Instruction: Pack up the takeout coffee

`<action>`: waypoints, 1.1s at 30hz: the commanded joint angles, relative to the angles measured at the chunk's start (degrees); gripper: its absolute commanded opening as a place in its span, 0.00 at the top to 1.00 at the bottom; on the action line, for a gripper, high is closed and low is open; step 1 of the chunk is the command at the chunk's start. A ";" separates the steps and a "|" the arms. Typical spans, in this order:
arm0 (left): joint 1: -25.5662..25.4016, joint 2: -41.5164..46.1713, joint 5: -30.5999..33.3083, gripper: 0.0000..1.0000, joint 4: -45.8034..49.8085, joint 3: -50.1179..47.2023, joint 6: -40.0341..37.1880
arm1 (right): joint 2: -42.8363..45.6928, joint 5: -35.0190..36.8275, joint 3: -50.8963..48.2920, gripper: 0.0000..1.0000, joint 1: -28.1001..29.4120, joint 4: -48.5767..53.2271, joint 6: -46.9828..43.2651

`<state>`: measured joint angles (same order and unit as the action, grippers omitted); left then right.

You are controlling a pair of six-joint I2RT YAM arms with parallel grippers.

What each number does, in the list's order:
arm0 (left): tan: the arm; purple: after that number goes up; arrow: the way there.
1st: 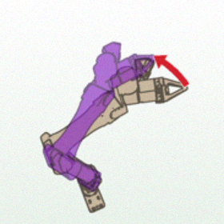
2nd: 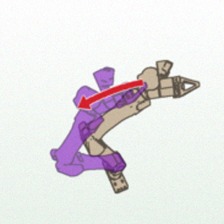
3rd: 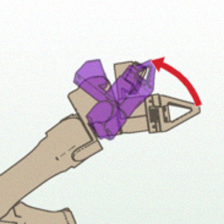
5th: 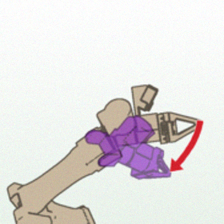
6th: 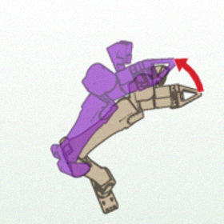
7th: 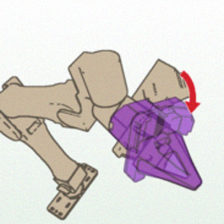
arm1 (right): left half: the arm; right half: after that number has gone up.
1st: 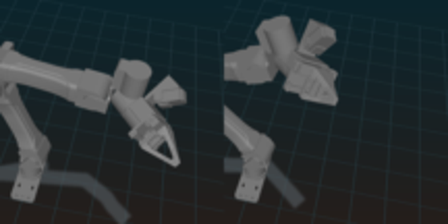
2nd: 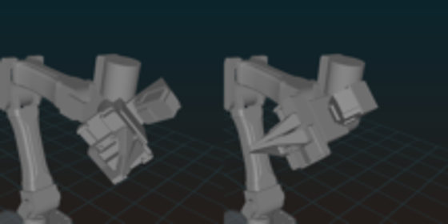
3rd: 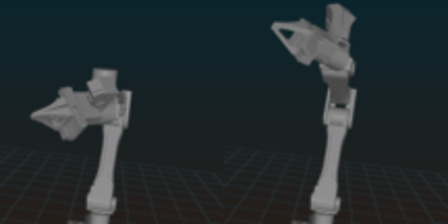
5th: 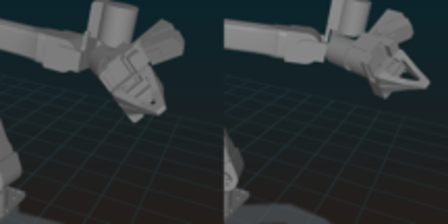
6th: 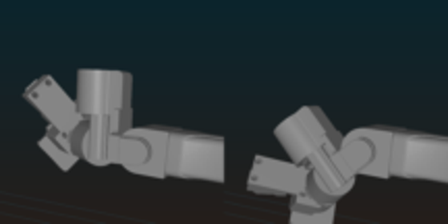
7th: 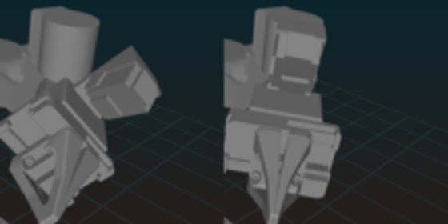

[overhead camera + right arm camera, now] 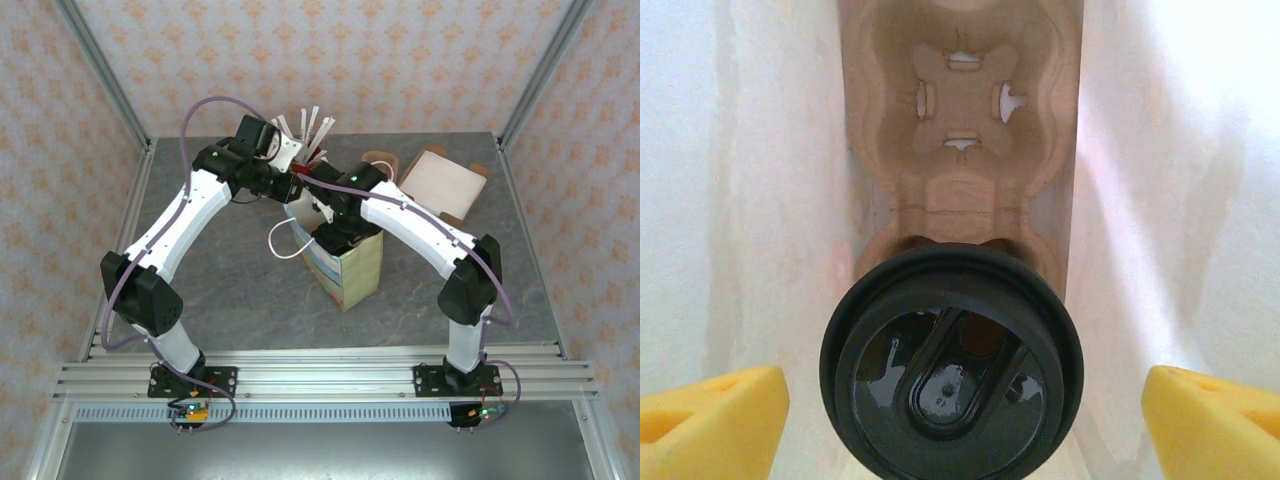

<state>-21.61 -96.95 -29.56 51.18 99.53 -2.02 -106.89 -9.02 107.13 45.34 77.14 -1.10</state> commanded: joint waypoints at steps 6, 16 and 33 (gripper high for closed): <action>0.25 2.65 0.73 0.98 -0.31 -0.71 -1.61 | 3.75 1.22 3.60 0.08 0.38 3.09 0.16; 0.25 2.62 0.67 0.98 -0.40 -0.66 -1.68 | 4.75 0.68 5.67 0.08 0.19 3.54 0.08; 0.25 2.55 0.77 0.98 -0.40 -0.67 -1.51 | 8.24 -0.56 11.57 0.07 -0.34 4.07 -0.04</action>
<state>-21.61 -96.47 -29.56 51.18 99.24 -3.05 -101.51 -9.32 116.44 45.30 79.75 -1.13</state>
